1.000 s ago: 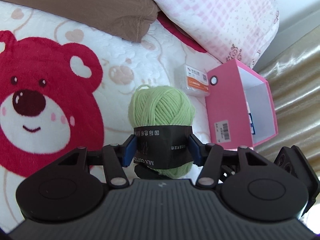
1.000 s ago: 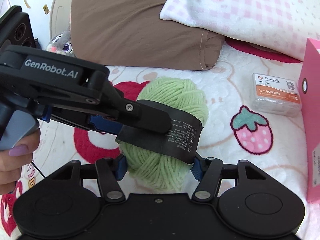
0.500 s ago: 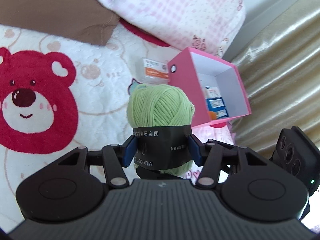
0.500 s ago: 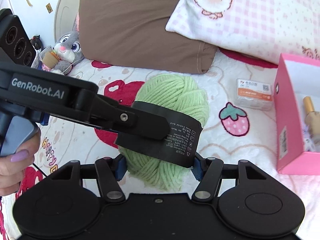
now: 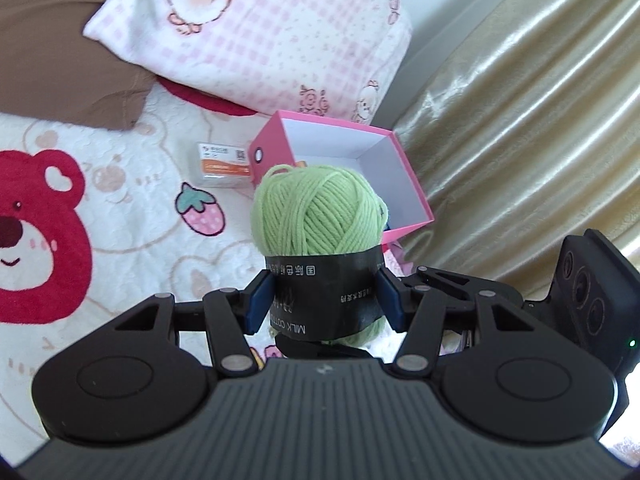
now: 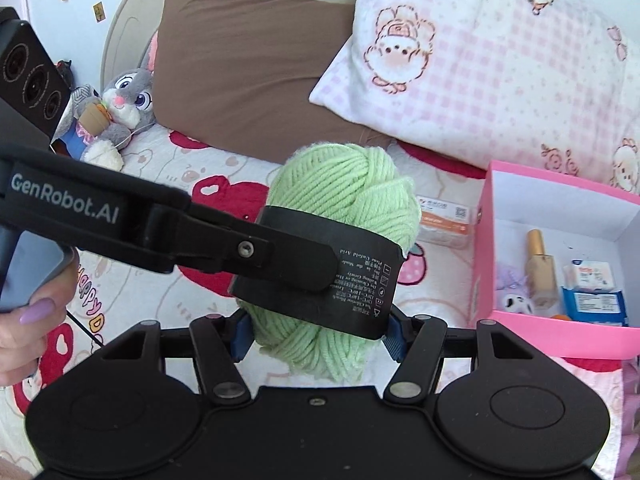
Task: Organize objects
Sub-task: 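Lift the yarn ball with the left gripper over the pink box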
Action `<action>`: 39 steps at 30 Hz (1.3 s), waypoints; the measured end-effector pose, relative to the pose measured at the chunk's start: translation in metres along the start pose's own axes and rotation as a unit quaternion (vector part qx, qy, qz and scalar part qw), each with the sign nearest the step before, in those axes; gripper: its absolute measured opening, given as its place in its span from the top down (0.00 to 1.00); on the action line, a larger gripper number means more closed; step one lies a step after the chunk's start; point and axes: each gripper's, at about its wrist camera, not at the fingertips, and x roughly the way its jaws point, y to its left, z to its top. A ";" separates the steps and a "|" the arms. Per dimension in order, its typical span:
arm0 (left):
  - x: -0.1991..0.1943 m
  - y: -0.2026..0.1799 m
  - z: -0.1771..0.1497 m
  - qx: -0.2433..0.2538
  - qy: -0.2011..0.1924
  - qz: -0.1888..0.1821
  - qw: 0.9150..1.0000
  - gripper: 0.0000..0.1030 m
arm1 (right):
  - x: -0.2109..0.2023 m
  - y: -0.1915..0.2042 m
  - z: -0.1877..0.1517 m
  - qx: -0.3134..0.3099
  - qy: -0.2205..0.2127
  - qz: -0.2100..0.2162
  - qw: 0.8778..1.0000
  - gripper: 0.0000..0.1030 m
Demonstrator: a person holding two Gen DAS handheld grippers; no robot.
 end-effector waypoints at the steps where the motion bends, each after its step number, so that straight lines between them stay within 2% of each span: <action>1: 0.001 -0.005 0.001 0.004 0.001 -0.001 1.000 0.47 | -0.004 -0.002 -0.001 -0.002 -0.002 -0.003 1.000 0.35; 13: 0.022 -0.069 0.029 0.059 0.006 -0.019 0.998 0.47 | -0.051 -0.039 0.005 -0.030 -0.050 -0.037 0.998 0.36; 21: 0.063 -0.105 0.077 0.075 0.006 -0.008 0.997 0.46 | -0.055 -0.093 0.031 -0.050 -0.074 -0.056 0.994 0.36; 29: 0.145 -0.095 0.119 0.046 0.035 0.023 0.998 0.45 | -0.008 -0.163 0.047 -0.027 -0.051 -0.052 0.997 0.36; 34: 0.191 -0.072 0.125 0.012 0.059 0.049 0.997 0.45 | 0.037 -0.195 0.041 -0.008 -0.029 -0.038 0.999 0.36; 39: 0.228 -0.049 0.123 0.005 0.086 0.074 0.994 0.45 | 0.080 -0.211 0.030 0.018 -0.006 -0.026 0.999 0.36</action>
